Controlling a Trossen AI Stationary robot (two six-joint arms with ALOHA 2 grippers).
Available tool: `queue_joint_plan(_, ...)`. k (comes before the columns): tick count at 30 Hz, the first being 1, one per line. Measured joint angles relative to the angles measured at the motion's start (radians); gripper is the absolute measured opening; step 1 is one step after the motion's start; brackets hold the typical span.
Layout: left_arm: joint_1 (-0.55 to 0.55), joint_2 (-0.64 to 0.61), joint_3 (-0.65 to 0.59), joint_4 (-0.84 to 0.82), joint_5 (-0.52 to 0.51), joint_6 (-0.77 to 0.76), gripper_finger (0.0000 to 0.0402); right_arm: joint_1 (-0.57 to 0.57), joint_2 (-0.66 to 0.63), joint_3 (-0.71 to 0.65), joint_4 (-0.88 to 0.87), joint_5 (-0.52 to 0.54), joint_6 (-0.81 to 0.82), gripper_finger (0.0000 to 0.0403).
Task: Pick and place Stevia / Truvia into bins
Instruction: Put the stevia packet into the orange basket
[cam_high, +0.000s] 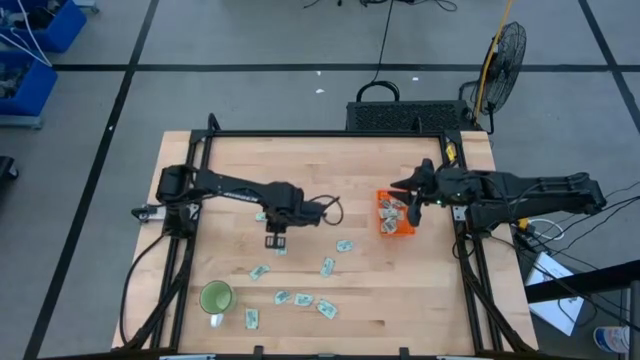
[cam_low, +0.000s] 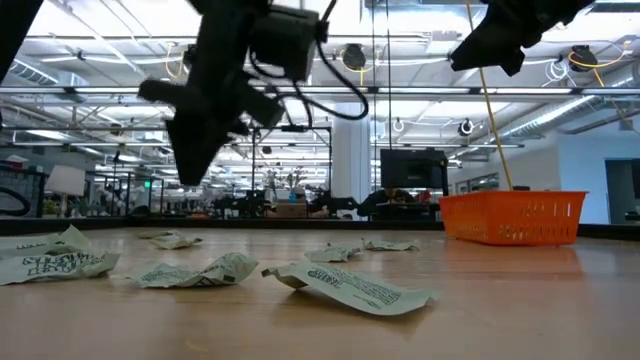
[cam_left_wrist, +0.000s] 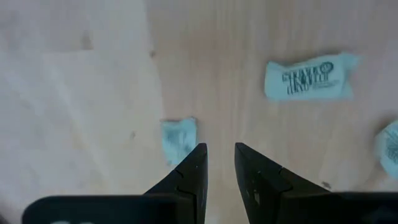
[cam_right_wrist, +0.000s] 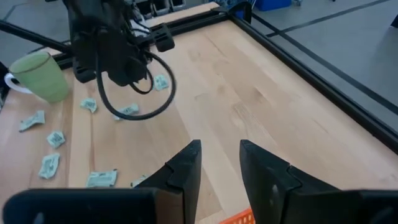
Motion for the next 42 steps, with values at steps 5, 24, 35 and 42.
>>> queue_joint_plan(5,-0.013,-0.052,-0.183,0.162,-0.005,-0.048,0.0088,0.000,0.000,-0.028,0.016,0.000,0.003,0.0102)
queue_joint_plan(24,0.021,-0.208,-0.523,0.451,-0.144,-0.121,0.0088,0.000,0.000,-0.085,0.206,0.000,0.003,0.0102)
queue_joint_plan(35,0.021,-0.212,-0.547,0.517,-0.133,-0.149,0.0022,0.000,0.000,-0.086,0.236,0.001,-0.013,0.0102)
queue_joint_plan(42,0.024,-0.210,-0.422,0.599,-0.070,-0.161,0.0004,0.000,0.000,-0.086,0.246,0.001,-0.024,0.0102)
